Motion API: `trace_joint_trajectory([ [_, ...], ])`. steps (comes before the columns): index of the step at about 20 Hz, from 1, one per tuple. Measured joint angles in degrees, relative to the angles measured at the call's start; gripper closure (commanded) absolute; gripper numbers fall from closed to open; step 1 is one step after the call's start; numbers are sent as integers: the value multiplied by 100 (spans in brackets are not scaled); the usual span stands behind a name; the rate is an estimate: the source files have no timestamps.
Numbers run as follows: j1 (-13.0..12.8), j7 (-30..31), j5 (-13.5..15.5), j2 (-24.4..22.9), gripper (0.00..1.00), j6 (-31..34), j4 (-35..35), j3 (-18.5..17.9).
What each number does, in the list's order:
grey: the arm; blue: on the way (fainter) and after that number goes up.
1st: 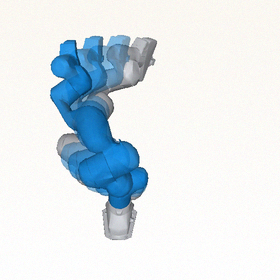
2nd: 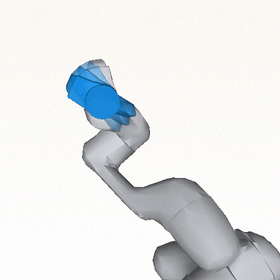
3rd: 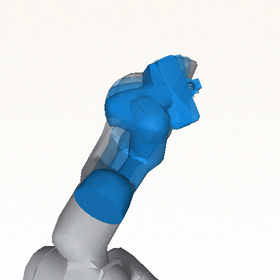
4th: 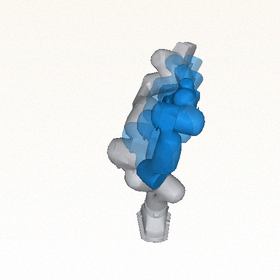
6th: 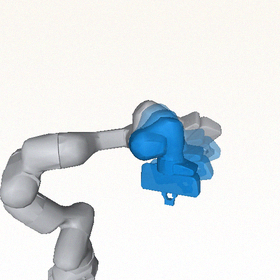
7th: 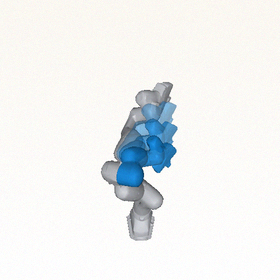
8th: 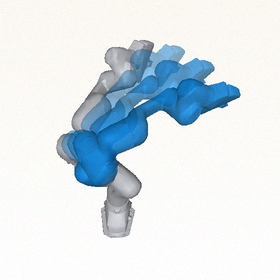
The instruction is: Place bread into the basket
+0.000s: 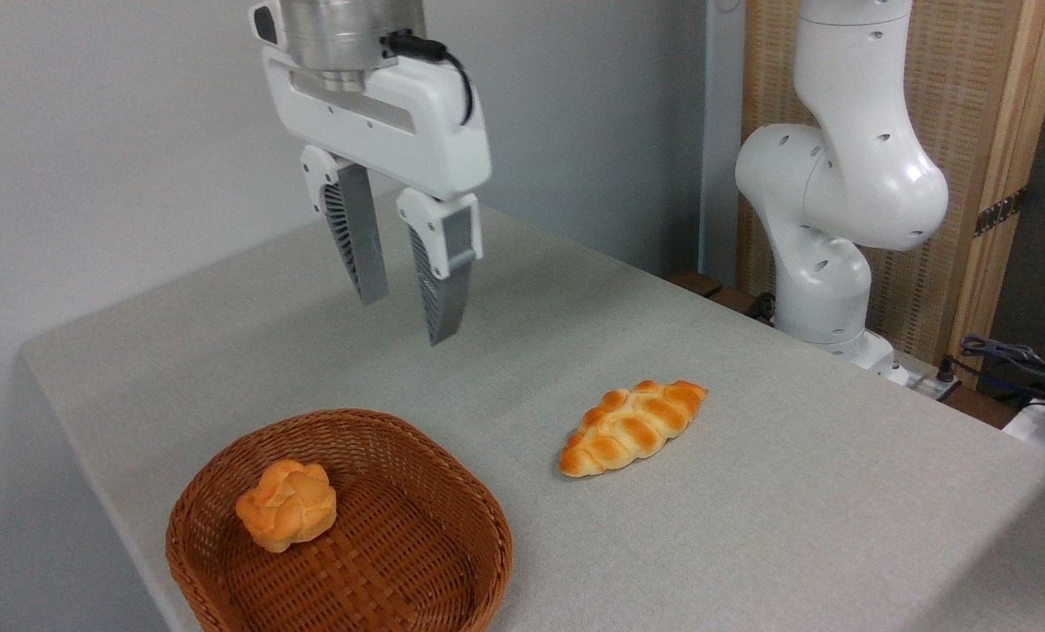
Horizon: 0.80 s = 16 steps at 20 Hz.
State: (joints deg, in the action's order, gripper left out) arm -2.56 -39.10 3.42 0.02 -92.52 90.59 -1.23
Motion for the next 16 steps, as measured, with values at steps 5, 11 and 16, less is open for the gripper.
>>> trace_joint_trajectory([
  [5,-18,-1,0,7,0,0,0,78],
  [11,-18,-1,0,9,0,0,0,90],
  [16,-15,-1,0,9,0,0,0,90],
])
